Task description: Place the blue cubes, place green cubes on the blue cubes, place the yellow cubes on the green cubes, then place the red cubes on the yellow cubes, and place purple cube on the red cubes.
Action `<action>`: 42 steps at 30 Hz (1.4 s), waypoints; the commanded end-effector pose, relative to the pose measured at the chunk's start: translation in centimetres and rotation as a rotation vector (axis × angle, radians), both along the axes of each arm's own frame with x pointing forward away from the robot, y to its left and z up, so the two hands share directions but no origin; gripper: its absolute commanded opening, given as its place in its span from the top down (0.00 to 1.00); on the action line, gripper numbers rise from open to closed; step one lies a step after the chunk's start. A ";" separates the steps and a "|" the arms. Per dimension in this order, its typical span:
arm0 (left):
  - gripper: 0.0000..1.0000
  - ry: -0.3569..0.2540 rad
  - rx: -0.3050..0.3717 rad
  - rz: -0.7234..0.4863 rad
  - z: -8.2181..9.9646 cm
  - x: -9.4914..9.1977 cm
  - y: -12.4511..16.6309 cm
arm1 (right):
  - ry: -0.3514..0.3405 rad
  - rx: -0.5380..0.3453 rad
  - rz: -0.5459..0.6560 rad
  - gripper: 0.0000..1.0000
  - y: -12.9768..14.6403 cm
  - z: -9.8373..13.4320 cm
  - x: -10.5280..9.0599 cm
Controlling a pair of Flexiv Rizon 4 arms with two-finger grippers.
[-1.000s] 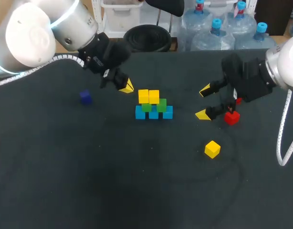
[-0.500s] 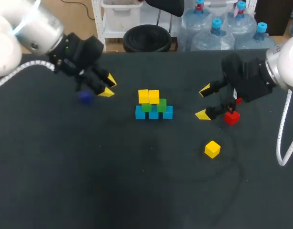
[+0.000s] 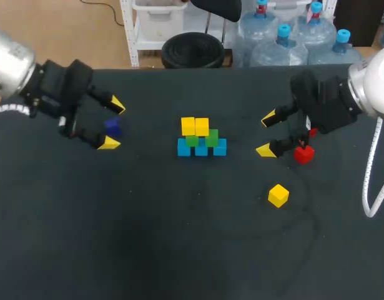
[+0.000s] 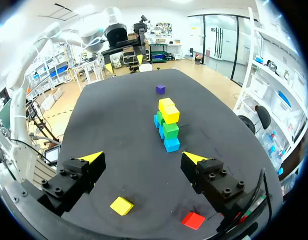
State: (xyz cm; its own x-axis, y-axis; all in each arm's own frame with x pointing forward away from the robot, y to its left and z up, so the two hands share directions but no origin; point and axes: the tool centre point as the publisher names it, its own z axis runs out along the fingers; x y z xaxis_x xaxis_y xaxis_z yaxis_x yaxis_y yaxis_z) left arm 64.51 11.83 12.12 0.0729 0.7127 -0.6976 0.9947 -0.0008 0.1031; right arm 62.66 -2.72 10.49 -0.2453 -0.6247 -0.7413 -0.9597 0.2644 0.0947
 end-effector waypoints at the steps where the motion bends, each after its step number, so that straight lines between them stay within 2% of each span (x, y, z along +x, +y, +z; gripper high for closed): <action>1: 0.00 -0.089 -0.040 0.080 0.1 -1.5 1.0 | -0.001 0.002 0.001 0.00 0.0 -0.1 0.0; 16: 0.00 -0.093 -0.025 0.062 0.1 -1.7 0.8 | -0.001 0.002 0.001 0.00 0.0 -0.1 0.0; 18: 0.00 -0.093 -0.025 0.062 0.1 -1.7 0.8 | -0.015 -0.032 -0.045 0.00 -1.2 -0.2 0.8; 20: 0.00 -0.093 -0.025 0.062 0.1 -1.7 0.8 | -0.027 -0.044 -0.095 0.00 -2.1 -0.2 0.7; 21: 0.00 -0.093 -0.025 0.062 0.1 -1.7 0.8 | -0.045 -0.073 -0.137 0.00 -2.6 0.1 0.2; 24: 0.00 -0.093 -0.025 0.062 0.1 -1.7 0.8 | -0.079 -0.080 -0.213 0.00 -3.5 0.8 -1.7; 27: 0.00 -0.093 -0.025 0.062 0.1 -1.7 0.8 | -0.112 -0.061 -0.250 0.00 -3.8 1.1 -3.9; 31: 0.00 -0.093 -0.025 0.062 0.1 -1.7 0.8 | -0.135 -0.083 -0.290 0.00 -3.9 0.7 -6.4; 37: 0.00 -0.093 -0.025 0.062 0.1 -1.7 0.8 | -0.130 -0.078 -0.357 0.00 -4.6 -0.7 -9.0; 42: 0.00 -0.093 -0.025 0.062 0.1 -1.7 0.8 | -0.104 -0.072 -0.415 0.00 -4.9 -2.3 -10.1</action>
State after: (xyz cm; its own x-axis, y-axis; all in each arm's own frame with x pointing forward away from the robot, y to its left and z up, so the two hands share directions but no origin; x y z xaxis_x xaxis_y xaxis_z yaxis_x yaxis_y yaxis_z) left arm 62.87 12.52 12.24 0.0903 0.7044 -0.7041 0.9796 0.0646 0.1903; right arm 53.36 -7.89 8.55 -0.4135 -0.5431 -0.7308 -0.8245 0.5638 0.0476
